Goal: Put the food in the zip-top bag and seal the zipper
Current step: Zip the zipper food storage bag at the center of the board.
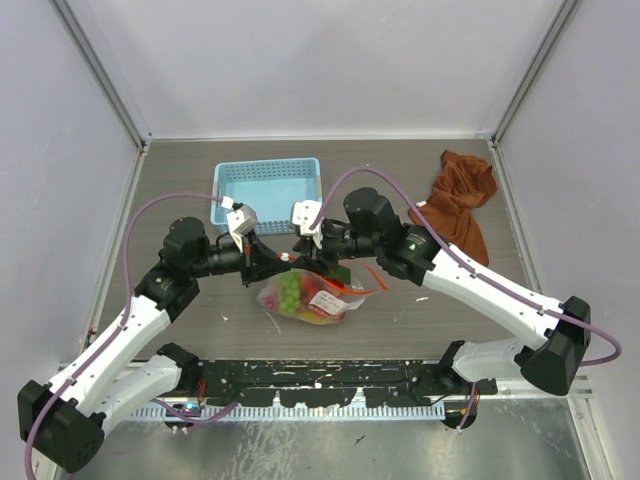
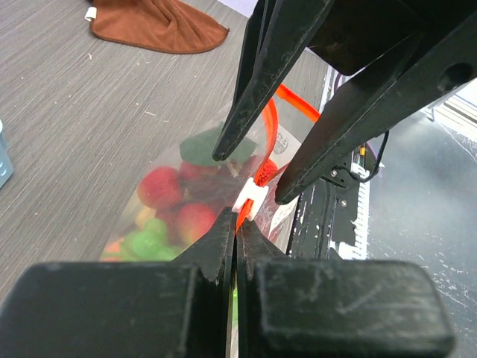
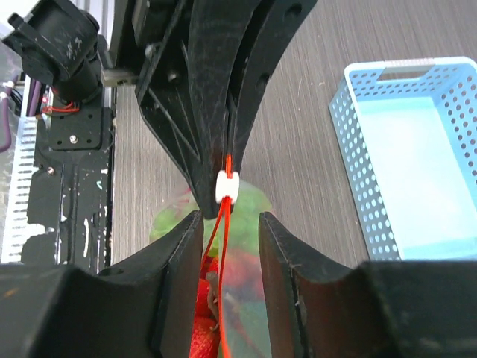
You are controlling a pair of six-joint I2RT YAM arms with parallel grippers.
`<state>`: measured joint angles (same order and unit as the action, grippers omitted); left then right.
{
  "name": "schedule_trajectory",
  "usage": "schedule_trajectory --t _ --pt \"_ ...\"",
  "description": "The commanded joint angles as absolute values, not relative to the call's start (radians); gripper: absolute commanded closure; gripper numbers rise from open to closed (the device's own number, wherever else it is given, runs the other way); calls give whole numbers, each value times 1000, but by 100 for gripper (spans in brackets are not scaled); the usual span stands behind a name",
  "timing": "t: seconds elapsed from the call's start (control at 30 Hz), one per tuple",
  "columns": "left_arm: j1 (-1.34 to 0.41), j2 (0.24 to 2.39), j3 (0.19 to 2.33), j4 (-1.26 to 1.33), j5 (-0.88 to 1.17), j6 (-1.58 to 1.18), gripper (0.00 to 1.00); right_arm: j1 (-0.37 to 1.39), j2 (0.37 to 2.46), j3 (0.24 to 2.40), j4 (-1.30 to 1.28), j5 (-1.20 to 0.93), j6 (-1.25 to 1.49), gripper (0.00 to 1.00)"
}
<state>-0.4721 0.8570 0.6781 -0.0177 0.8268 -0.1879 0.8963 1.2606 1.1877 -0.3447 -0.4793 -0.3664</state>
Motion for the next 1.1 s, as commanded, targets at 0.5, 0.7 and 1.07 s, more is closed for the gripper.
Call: schedule_trajectory --t 0.5,0.7,1.07 --pt "-471 829 727 -2 833 -161 100 894 1318 1267 -238 -583 -311 76" --pt "-471 818 732 -18 800 -165 100 894 1304 1250 -253 -557 -314 95" --pt "-471 809 732 -26 723 -185 100 878 1236 1198 -338 -498 -327 99"
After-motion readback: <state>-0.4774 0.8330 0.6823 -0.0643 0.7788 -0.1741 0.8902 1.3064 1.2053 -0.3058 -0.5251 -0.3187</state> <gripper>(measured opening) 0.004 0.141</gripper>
